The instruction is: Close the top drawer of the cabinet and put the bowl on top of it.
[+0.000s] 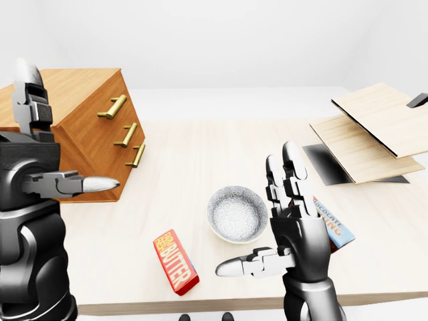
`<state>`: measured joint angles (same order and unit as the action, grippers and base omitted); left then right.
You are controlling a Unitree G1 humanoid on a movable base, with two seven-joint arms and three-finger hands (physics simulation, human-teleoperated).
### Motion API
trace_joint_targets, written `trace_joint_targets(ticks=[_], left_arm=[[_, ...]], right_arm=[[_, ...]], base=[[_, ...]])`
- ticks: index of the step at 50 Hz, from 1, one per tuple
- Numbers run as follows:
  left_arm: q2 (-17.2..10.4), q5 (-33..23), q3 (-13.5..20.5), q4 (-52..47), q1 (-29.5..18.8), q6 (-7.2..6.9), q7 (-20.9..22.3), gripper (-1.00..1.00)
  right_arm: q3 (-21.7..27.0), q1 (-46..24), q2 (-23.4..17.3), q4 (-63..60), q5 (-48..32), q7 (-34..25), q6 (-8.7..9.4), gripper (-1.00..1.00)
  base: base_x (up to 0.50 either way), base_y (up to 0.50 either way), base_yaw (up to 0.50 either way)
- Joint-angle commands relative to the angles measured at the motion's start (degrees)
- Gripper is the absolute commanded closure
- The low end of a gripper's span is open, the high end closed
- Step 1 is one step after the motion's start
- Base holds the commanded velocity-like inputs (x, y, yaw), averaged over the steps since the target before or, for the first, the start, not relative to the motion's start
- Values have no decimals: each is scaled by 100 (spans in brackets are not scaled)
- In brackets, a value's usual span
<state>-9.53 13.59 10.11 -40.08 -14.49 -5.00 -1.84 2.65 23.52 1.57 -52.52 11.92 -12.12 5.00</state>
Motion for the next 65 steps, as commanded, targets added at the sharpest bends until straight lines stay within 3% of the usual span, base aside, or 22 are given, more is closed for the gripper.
trace_joint_targets(ticks=[1,13,24,37,48,54,59,65], left_arm=[[274,-962,-484,-675,265,0,324,-100],[543,-1827,-1026,-1301,510,0,633,-100],[733,-2434,-1452,-1245,694,0,842,-100],[877,-2814,-1725,-1101,766,0,991,-100],[962,-3067,-1900,-973,781,0,1055,-100],[989,-3253,-2074,-1089,850,0,1127,-100],[1001,-3580,-2469,-1363,968,0,1205,-100],[1004,-4035,-2893,-1472,1112,0,1320,-100]], right_arm=[[12,-25,0,21,10,-6,0,-100],[181,16,33,-169,136,-65,0,-100],[720,-27,227,-456,413,-286,0,-100],[1534,-296,415,-737,848,-446,0,-100],[1813,-243,62,-748,1382,-103,0,-100],[1972,-357,64,-748,1453,-92,0,-100],[2321,-528,61,-748,1662,-81,0,-100],[2378,-580,101,-748,1641,-105,0,-100]], base=[[0,0,0],[0,0,0],[0,0,0],[0,0,0],[0,0,0],[0,0,0],[0,0,0],[0,0,0]])
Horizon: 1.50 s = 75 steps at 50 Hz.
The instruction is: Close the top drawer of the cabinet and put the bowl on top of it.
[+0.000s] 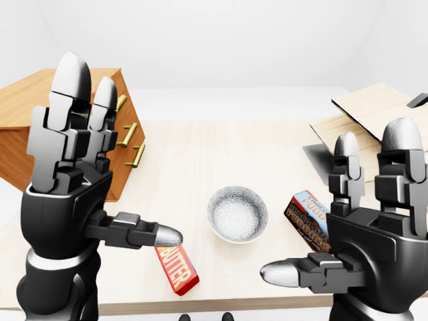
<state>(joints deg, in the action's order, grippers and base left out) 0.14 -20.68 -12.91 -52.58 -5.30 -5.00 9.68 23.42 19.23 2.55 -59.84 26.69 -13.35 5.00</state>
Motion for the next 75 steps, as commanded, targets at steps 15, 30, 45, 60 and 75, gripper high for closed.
trace_joint_targets(ticks=[15,30,45,60,75], left_arm=[[122,-2084,-1560,-75,580,0,563,-100],[299,-3210,-2193,437,842,0,686,-100],[320,-3669,-2536,1192,1077,0,263,-100],[537,-4240,-2602,1784,973,0,-101,-100],[826,-4610,-2269,2700,603,0,-361,-100]], right_arm=[[401,-223,23,-16,197,2,0,-100],[575,-256,-55,-16,384,71,0,-100],[550,-141,-179,-16,529,186,0,-100],[584,-153,-140,-16,526,127,0,-100],[521,-134,-130,-16,483,120,0,-100]], base=[[0,0,0],[0,0,0],[0,0,0],[0,0,0],[0,0,0]])
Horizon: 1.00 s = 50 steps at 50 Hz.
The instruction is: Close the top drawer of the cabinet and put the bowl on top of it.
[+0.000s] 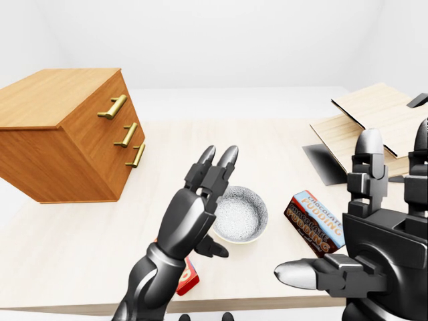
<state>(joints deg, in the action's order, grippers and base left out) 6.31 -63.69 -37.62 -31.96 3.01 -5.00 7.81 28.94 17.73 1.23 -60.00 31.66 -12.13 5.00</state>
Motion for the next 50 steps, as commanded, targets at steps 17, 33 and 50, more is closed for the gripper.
trace_joint_targets(ticks=[17,33,50], left_arm=[[409,-1168,403,1316,-435,0,-351,-100],[399,-1610,212,1481,-258,0,-244,-100],[431,-1750,32,1565,-209,0,-206,-100]], right_arm=[[-26,-41,37,0,-56,-35,0,-100],[-47,-34,11,0,-39,1,0,-100],[22,-98,73,0,-70,-56,0,-100]], base=[[0,0,0],[0,0,0],[0,0,0]])
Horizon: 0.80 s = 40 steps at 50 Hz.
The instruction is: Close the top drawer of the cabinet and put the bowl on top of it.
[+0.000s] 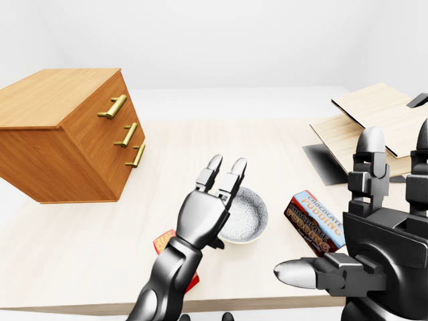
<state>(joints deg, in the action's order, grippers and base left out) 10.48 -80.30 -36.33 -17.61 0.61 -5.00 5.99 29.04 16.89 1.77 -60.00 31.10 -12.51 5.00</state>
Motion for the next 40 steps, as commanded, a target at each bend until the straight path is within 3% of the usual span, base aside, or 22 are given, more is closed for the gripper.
trace_joint_targets(ticks=[1,40], left_arm=[[13,-100,-84,174,15,0,-44,-100],[25,-105,-6,1617,2,0,-559,-100]], right_arm=[[13,-12,25,0,-17,-25,0,-100],[-13,50,-19,0,35,7,0,-100]], base=[[0,0,0],[0,0,0]])
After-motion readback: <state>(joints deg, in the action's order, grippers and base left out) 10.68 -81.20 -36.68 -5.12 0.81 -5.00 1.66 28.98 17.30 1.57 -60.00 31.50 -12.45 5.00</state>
